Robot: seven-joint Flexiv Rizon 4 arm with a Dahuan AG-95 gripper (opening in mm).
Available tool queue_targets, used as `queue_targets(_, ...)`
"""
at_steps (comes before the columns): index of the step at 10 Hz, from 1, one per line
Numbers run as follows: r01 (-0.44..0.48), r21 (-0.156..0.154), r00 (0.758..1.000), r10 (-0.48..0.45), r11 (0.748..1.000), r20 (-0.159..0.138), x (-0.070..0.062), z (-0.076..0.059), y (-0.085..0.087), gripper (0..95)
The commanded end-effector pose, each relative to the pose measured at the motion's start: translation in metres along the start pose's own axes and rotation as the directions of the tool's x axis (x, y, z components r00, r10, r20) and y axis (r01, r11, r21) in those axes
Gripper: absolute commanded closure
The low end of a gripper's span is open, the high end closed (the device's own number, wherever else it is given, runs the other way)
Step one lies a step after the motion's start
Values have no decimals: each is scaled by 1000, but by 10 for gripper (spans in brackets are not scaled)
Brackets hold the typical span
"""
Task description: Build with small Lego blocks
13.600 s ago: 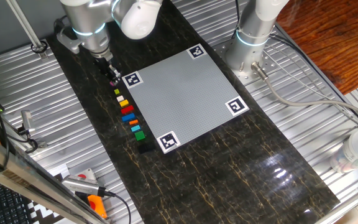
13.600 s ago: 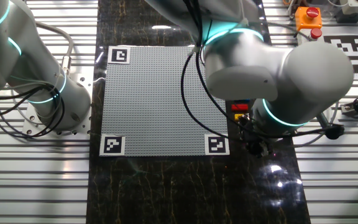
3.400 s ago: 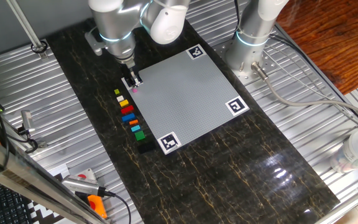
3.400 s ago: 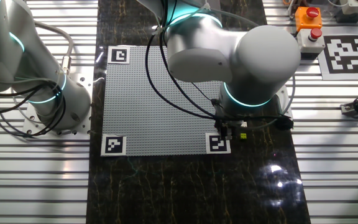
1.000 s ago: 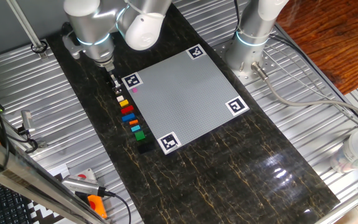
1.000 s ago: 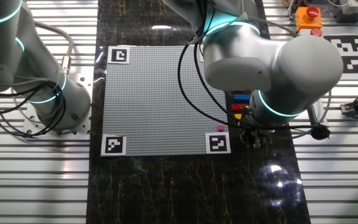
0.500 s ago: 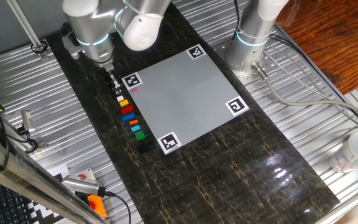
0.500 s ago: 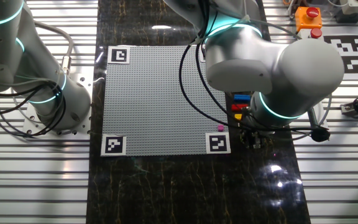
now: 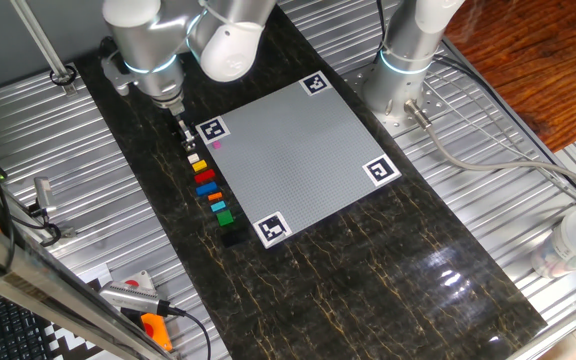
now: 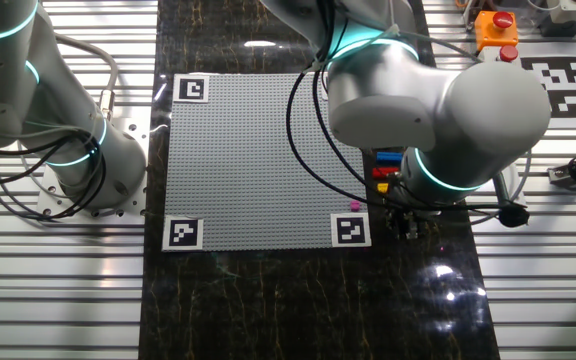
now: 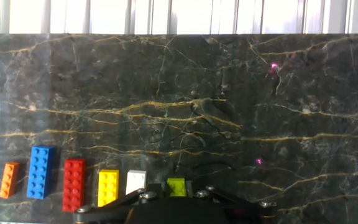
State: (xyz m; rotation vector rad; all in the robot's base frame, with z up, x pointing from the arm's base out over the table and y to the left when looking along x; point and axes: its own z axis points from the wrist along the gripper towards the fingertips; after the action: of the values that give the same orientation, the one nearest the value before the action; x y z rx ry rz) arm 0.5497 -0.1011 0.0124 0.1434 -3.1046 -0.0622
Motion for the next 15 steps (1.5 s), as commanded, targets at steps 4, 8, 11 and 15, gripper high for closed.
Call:
queue_targets(4, 6, -1, 1000, -6, 1000, -9, 2, -6, 2, 950)
queue_targets(8, 3, -8, 1000, -3, 1000, -22, 12, -18, 7, 950)
queue_targets(11, -2, -13, 1000, 1, 1000, -26, 27, -24, 11, 950)
queue_targets(15, -30, -17, 999, 30, 999, -27, 46, -23, 21, 950)
